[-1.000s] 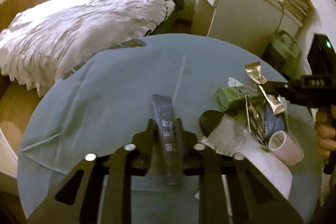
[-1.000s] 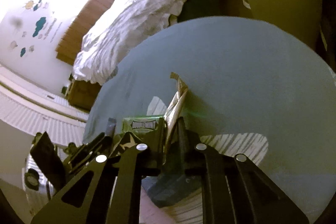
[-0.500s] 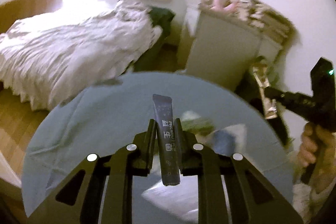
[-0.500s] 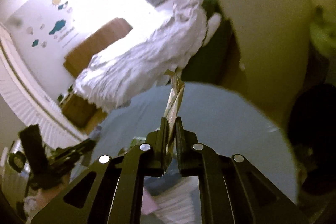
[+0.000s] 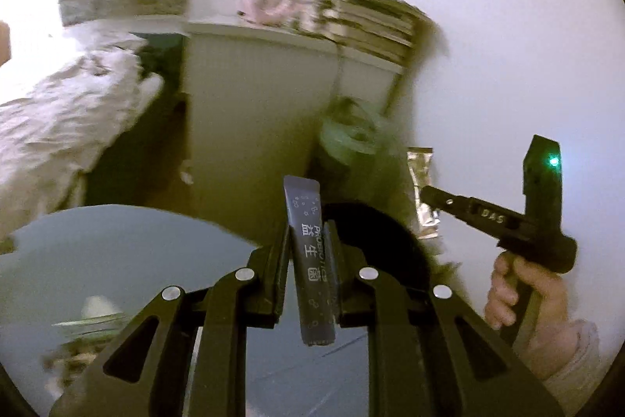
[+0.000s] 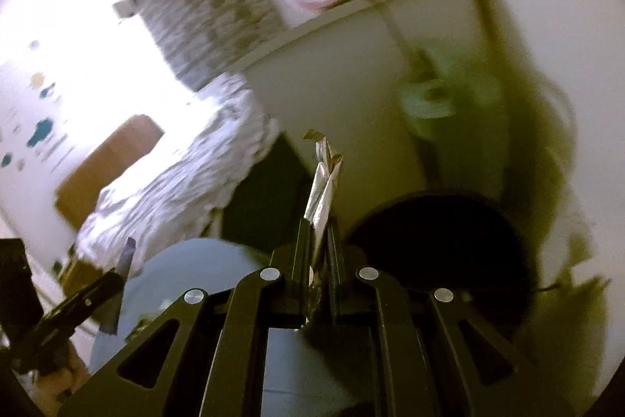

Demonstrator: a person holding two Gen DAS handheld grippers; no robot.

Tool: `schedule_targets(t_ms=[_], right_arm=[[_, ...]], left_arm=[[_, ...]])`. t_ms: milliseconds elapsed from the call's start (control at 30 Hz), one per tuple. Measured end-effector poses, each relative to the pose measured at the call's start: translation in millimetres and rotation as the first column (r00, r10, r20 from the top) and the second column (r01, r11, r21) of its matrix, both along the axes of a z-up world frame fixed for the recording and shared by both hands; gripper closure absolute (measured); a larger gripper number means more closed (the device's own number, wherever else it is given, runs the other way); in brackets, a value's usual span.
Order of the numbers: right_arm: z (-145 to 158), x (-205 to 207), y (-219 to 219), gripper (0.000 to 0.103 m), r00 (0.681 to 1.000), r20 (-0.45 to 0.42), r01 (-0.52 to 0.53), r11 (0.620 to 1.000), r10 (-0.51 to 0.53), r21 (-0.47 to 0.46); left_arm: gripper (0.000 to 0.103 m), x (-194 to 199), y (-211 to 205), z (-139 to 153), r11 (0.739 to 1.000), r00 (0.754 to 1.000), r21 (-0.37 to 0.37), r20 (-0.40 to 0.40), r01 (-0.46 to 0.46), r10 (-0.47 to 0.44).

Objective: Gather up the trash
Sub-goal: 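Carry the packet and wrapper over the black bin and open both tools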

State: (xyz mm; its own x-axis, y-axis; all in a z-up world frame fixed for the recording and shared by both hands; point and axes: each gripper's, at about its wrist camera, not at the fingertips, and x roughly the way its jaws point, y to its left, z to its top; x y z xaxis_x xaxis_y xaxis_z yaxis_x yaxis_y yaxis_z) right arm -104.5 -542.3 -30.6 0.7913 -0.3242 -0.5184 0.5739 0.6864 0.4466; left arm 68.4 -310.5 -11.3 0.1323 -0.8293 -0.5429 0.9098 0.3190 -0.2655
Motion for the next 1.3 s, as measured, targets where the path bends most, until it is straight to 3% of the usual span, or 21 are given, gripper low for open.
schedule_targets(t_ms=[333, 933, 1000, 1067, 1100, 1133, 1167, 1300], right_arm=[[-38, -44, -55, 0.094, 0.996, -0.021, 0.089, 0.995, -0.088, 0.048], [-66, -60, -76, 0.094, 0.994, -0.051, 0.104, 0.99, -0.099, 0.099], [-68, -60, -78, 0.091, 0.994, -0.054, 0.104, 0.988, -0.098, 0.116], [-69, -61, -80, 0.073, 0.993, -0.053, 0.109, 0.986, -0.103, 0.128], [-69, -62, -81, 0.065, 0.993, -0.049, 0.113, 0.985, -0.108, 0.132], [-69, -64, -81, 0.051, 0.993, -0.044, 0.118, 0.984, -0.113, 0.132], [-68, -66, -80, 0.047, 0.992, -0.035, 0.124, 0.984, -0.121, 0.131], [-65, -66, -76, 0.046, 0.992, -0.035, 0.125, 0.985, -0.122, 0.118]], left_arm=[[0.084, -44, -93, -25, 0.991, 0.991, 0.055, -0.052, 0.125, -0.122], [0.082, -66, -137, -55, 0.972, 0.982, 0.148, -0.078, 0.18, -0.17], [0.073, -68, -141, -56, 0.969, 0.983, 0.165, -0.068, 0.182, -0.173], [0.03, -70, -141, -56, 0.971, 0.985, 0.164, -0.055, 0.173, -0.166], [0.024, -70, -140, -54, 0.974, 0.985, 0.15, -0.054, 0.17, -0.163], [0.021, -70, -137, -52, 0.977, 0.985, 0.126, -0.054, 0.169, -0.164], [0.021, -70, -135, -51, 0.977, 0.985, 0.122, -0.052, 0.172, -0.167], [0.021, -70, -128, -48, 0.977, 0.986, 0.129, -0.042, 0.168, -0.164]])
